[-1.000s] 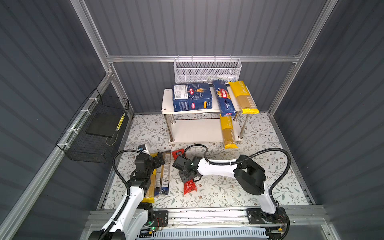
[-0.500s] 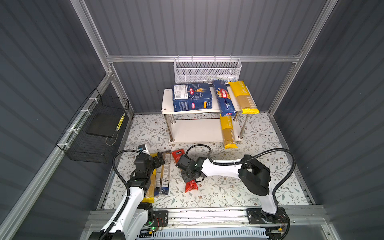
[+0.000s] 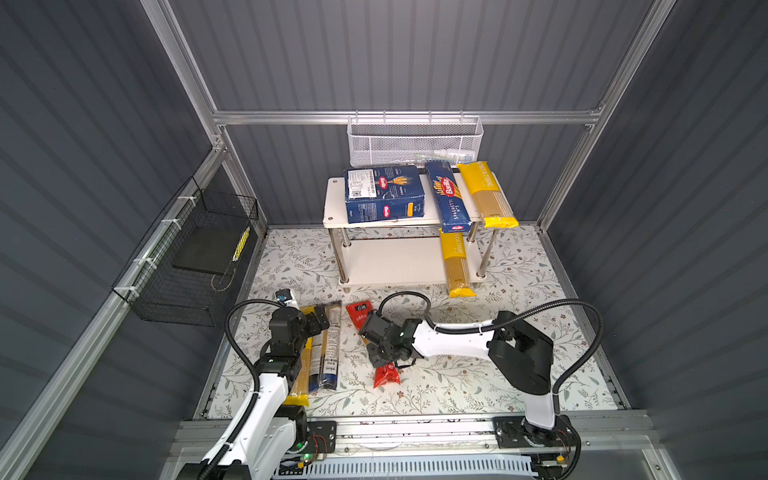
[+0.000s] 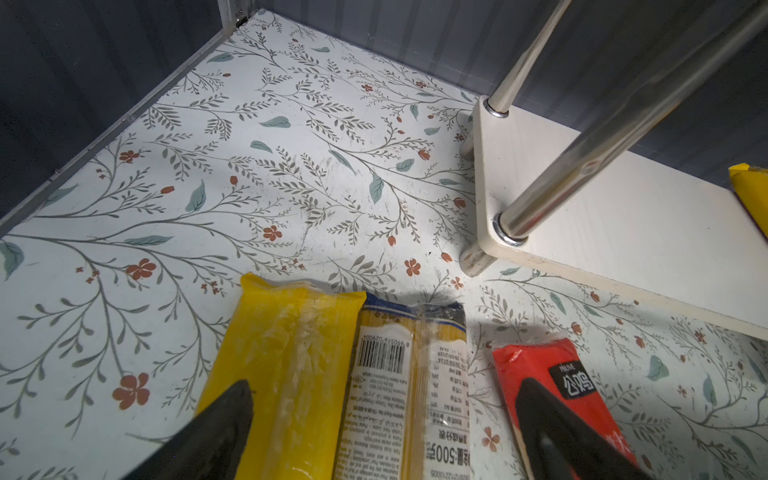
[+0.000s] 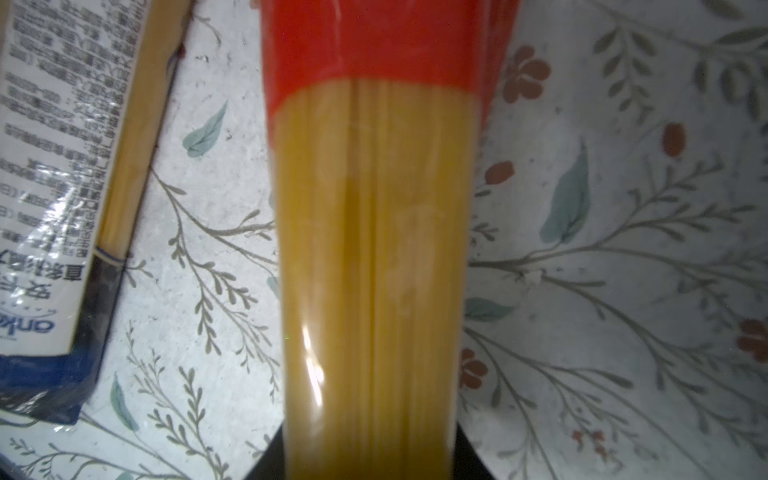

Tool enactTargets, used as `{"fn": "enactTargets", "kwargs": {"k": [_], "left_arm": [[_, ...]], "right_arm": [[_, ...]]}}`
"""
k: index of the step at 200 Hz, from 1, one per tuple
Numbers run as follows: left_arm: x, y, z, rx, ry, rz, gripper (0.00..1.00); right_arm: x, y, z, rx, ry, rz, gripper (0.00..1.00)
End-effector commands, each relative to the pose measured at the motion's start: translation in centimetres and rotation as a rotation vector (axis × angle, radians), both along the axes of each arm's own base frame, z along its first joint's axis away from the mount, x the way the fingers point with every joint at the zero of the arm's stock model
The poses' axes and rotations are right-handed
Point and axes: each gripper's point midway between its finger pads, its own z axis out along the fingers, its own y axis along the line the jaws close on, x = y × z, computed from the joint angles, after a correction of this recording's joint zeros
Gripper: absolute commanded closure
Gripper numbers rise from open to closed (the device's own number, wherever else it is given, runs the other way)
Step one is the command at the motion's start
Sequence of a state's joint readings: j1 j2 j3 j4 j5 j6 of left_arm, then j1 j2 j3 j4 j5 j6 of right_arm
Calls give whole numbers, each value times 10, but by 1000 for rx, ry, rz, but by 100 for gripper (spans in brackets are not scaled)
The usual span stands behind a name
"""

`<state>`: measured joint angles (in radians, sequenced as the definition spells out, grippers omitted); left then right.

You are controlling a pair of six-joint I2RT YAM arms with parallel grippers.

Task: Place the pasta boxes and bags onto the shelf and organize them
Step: 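Lift the red Spaghetti bag and carry it toward the lower shelf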

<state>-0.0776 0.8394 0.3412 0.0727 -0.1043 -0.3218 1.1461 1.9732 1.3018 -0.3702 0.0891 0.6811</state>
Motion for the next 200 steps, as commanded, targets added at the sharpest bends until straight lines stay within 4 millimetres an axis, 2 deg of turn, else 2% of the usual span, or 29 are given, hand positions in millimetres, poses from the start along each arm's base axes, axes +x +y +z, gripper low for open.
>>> {"fn": "enactTargets", "kwargs": {"k": [1, 48, 122, 200], "left_arm": [[0, 0, 7, 9, -25, -14, 0], [0, 0, 6, 10, -25, -14, 0], [1, -1, 6, 8, -25, -15, 0], [2, -1, 5, 9, -15, -15, 0]], "right_arm": [[-2, 1, 13, 52, 9, -14, 83], [-7, -8, 17, 61, 2, -5, 88], [-2, -7, 48, 110, -67, 32, 92], [-5, -18, 65, 166, -91, 15, 97]]}}
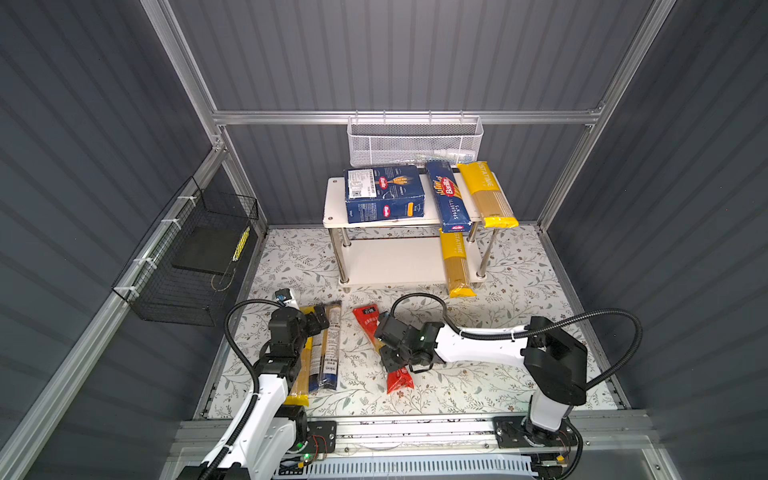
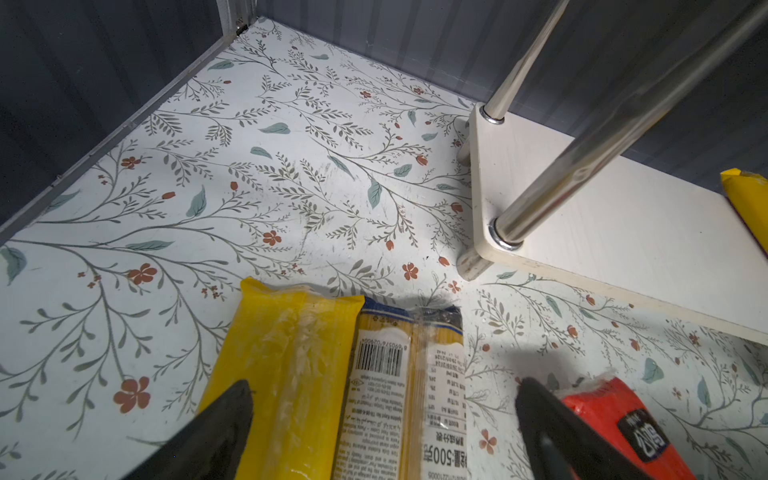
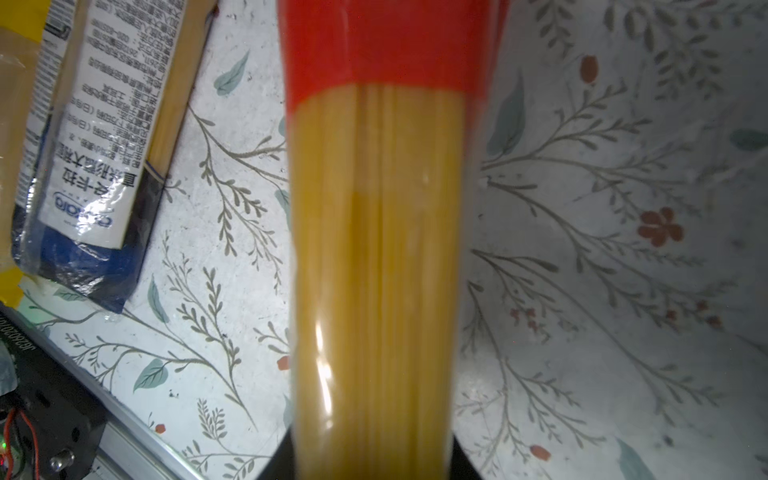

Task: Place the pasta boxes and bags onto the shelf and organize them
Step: 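Lift the red Spaghetti bag and carry it toward the lower shelf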

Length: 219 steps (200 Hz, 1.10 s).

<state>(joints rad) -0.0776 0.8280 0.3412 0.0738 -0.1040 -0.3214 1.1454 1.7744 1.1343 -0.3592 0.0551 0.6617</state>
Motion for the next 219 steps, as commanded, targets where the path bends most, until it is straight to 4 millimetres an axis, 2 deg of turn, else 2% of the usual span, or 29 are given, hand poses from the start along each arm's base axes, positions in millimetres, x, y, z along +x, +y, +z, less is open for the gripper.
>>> {"fn": "enactTargets", "kwargs": {"k": [1, 38, 95, 172, 219], "left_arm": [[2, -1, 2, 10, -5, -14, 0], [2, 0, 2, 11, -4, -14, 0], [3, -1, 2, 9, -1, -17, 0], [3, -1, 2, 10, -1, -17, 0], [3, -1, 2, 10, -1, -17, 0]], "right_arm": [[15, 14, 38, 122, -92, -20, 97], [20, 8, 52, 171, -102, -47, 97], [38, -14, 74, 202, -139, -105, 97], [68, -36, 100, 265, -189, -186, 97], [93, -62, 113, 264, -230, -249, 96]]}}
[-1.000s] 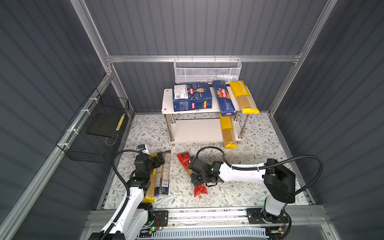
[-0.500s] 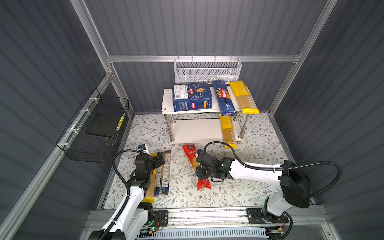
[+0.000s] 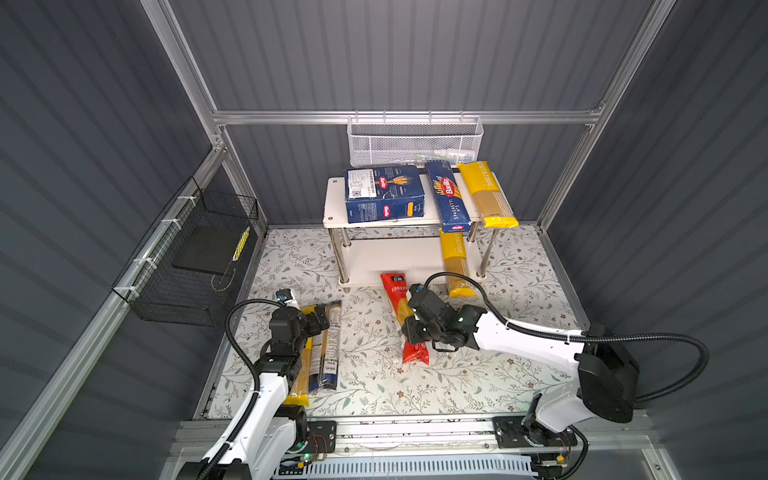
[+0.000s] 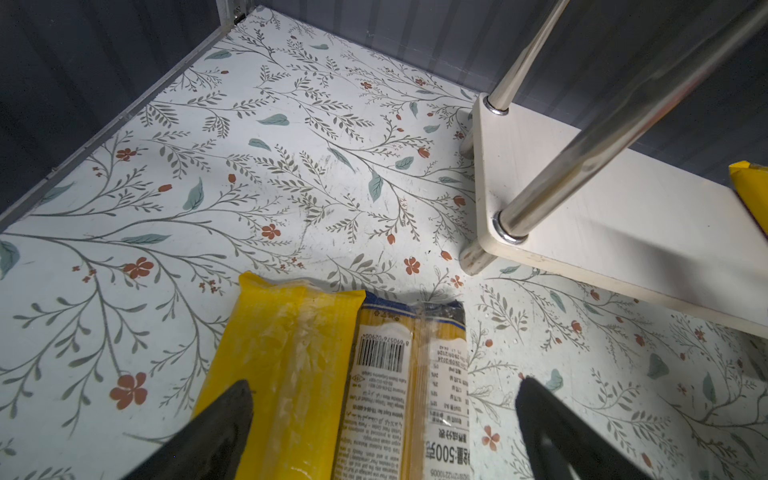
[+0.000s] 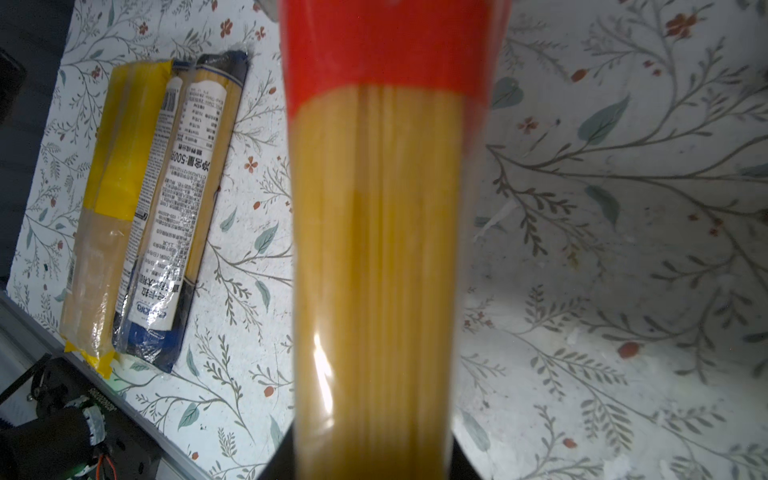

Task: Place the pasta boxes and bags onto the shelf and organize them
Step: 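Lift the red Spaghetti bag and carry it toward the lower shelf, then stand the red bag upright beside the yellow bag at the lower shelf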

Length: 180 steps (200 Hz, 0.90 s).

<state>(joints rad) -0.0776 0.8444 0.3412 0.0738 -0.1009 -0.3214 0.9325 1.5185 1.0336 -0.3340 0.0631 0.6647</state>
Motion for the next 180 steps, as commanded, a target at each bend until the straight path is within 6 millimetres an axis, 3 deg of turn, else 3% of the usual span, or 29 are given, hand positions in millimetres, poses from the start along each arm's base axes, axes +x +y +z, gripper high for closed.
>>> {"fn": "enactTargets", "kwargs": {"k": [1, 96, 180], "left_arm": [[3, -1, 6, 9, -18, -14, 0], [2, -1, 7, 11, -19, -15, 0], [1, 0, 8, 9, -28, -14, 0]], "right_arm": [[27, -1, 46, 96, -142, -36, 96], [80, -35, 67, 69, -219, -130, 95], [124, -35, 56, 65, -213, -146, 95]]}}
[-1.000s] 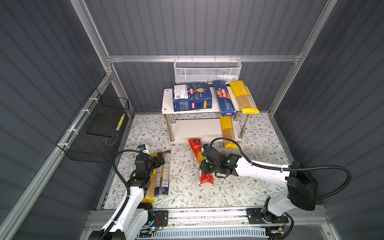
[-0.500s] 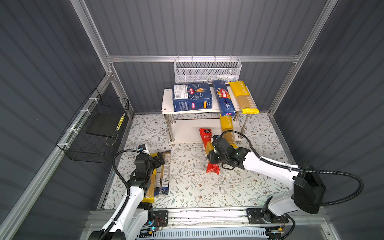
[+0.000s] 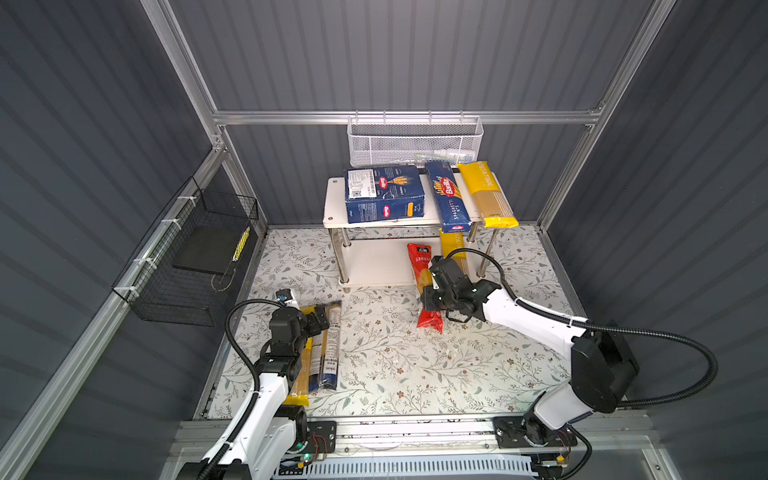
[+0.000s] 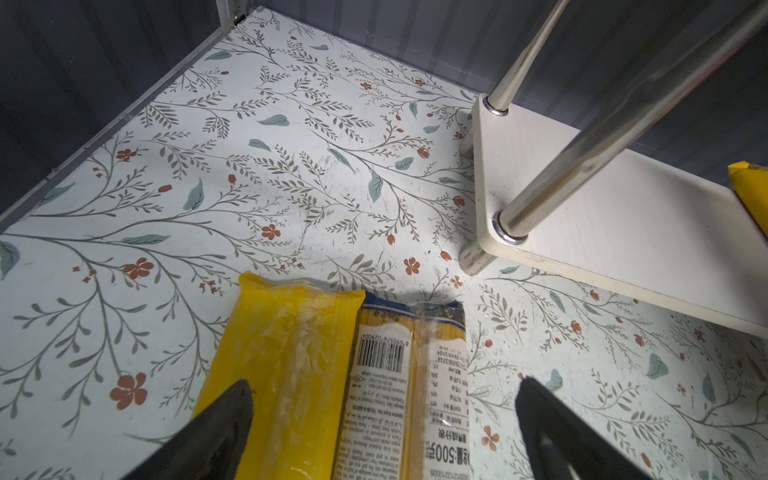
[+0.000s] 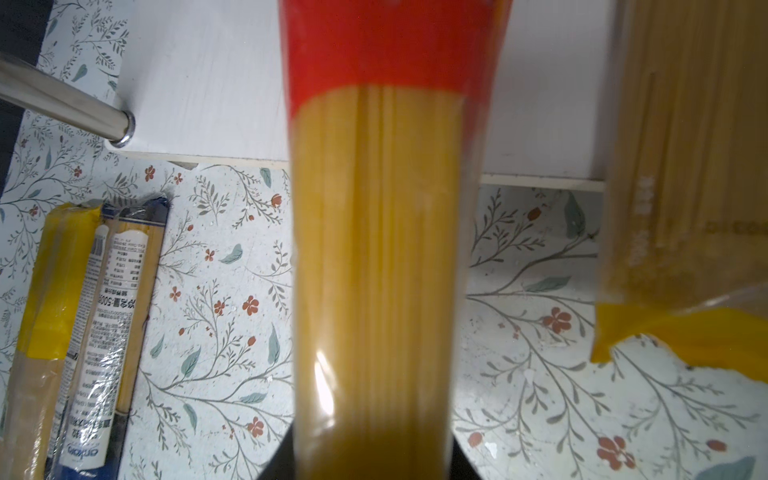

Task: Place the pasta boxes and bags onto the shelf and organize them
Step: 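Stand the red bag upright beside the yellow bag at the lower shelf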

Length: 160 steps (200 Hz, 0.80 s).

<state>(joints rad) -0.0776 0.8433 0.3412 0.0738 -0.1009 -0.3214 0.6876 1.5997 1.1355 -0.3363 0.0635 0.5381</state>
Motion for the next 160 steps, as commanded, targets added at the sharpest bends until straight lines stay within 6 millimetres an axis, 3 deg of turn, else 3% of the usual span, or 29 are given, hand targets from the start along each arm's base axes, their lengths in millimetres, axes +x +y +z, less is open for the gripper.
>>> {"fn": "enactTargets", "kwargs": {"k": [1, 95, 160], "left_arm": [[1, 0, 8, 9, -27, -14, 0], [1, -1, 7, 8, -22, -17, 0], [1, -1, 8, 8, -29, -16, 0]], "right_arm": [[35, 18, 49, 101, -157, 6, 95], [82, 1, 43, 77, -178, -73, 95], [99, -8, 39, 62, -183, -126, 92]]}}
